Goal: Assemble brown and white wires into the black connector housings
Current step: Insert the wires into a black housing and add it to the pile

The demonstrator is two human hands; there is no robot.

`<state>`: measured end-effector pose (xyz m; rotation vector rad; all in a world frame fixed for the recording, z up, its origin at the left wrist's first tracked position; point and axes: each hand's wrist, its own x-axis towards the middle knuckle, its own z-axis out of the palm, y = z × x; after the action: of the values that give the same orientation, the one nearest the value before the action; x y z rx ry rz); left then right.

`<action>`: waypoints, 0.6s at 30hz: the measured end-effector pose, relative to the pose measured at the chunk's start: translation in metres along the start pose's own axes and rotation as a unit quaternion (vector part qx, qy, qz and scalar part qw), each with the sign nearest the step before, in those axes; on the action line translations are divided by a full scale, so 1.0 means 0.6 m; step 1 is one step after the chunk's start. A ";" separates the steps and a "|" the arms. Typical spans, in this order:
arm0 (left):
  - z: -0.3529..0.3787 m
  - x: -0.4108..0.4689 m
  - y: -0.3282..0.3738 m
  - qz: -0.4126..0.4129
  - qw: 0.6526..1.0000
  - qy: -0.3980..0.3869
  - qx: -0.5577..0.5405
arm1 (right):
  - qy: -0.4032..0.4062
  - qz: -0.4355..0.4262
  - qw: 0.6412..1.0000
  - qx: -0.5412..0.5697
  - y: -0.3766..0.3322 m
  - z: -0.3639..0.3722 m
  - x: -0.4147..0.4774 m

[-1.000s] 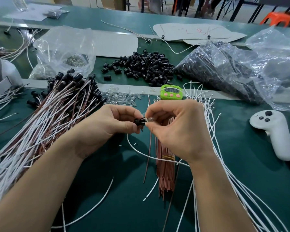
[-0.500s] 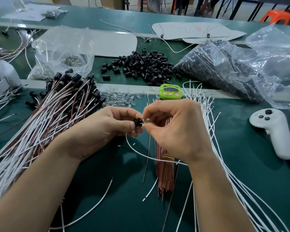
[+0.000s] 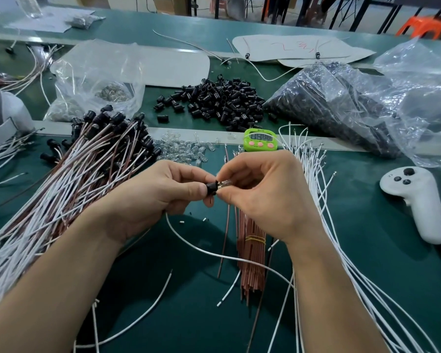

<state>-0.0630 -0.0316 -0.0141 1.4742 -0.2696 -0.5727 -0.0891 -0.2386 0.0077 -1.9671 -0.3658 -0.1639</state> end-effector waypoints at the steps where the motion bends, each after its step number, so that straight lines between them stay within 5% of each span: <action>1: 0.000 0.000 0.001 -0.001 1.000 0.005 -0.001 | -0.002 0.003 1.000 0.011 0.002 -0.001 0.001; 11: 0.004 0.006 0.005 -0.020 0.999 0.025 -0.042 | -0.053 0.130 0.958 0.251 0.006 -0.019 0.003; 18: 0.009 0.008 -0.003 -0.003 0.999 0.022 -0.037 | -0.071 0.188 0.928 0.313 0.007 -0.017 0.002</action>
<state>-0.0622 -0.0389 -0.0163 1.4152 -0.2078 -0.5478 -0.0858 -0.2492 0.0084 -1.3772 -0.1015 0.3128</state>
